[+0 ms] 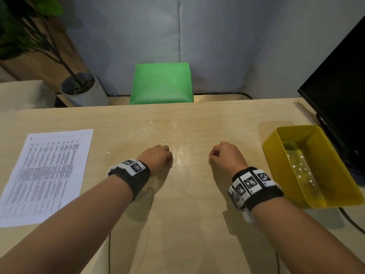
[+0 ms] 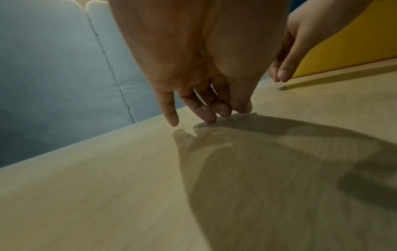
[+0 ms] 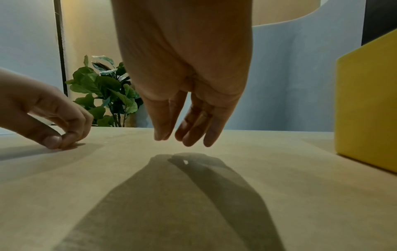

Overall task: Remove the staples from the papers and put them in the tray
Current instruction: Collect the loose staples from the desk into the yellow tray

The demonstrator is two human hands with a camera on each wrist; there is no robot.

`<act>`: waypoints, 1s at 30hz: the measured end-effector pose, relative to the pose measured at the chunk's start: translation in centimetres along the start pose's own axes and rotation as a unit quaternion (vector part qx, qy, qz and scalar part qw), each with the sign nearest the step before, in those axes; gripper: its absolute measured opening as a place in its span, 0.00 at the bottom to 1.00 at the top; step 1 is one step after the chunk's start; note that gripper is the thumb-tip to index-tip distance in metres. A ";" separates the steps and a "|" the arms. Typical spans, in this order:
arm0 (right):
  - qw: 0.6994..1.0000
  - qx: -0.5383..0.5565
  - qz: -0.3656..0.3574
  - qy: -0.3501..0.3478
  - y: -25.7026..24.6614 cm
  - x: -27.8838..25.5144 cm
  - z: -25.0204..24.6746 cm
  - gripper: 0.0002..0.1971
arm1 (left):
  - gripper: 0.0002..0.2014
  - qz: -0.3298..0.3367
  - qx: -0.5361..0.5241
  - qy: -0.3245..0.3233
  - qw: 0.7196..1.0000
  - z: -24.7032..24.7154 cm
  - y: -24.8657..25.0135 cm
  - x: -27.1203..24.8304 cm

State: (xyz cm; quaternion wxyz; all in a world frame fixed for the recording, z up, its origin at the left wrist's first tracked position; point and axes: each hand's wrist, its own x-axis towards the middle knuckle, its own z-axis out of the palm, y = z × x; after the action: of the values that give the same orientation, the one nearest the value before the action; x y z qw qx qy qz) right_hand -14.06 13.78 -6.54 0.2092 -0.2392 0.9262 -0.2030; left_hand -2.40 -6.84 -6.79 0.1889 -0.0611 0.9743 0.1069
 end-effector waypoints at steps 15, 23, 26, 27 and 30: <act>0.993 0.042 0.034 0.106 3.0 -3.5 -10.1 0.04 | 0.07 0.119 -0.188 0.149 0.964 -9.7 16.1 3.6; 0.982 0.034 0.120 0.142 10.2 -8.1 -14.5 0.03 | 0.07 0.170 -0.168 0.086 0.967 -8.8 26.4 6.3; 0.976 0.029 0.153 0.152 12.7 -9.4 -14.7 0.05 | 0.08 0.178 -0.146 0.061 0.971 -7.6 28.9 7.5; 0.975 0.026 0.163 0.150 13.4 -9.7 -14.8 0.05 | 0.08 0.177 -0.134 0.058 0.973 -7.1 29.5 8.0; 0.972 0.034 0.183 0.143 15.1 -10.6 -14.7 0.05 | 0.10 0.166 -0.086 0.044 0.981 -6.1 30.7 9.2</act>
State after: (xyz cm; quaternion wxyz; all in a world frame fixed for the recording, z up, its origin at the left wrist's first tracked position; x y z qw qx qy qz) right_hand -18.17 35.57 1.51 0.1160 -0.0270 0.9672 -0.2244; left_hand -17.91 20.76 0.88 0.1191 0.0813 0.9655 0.2169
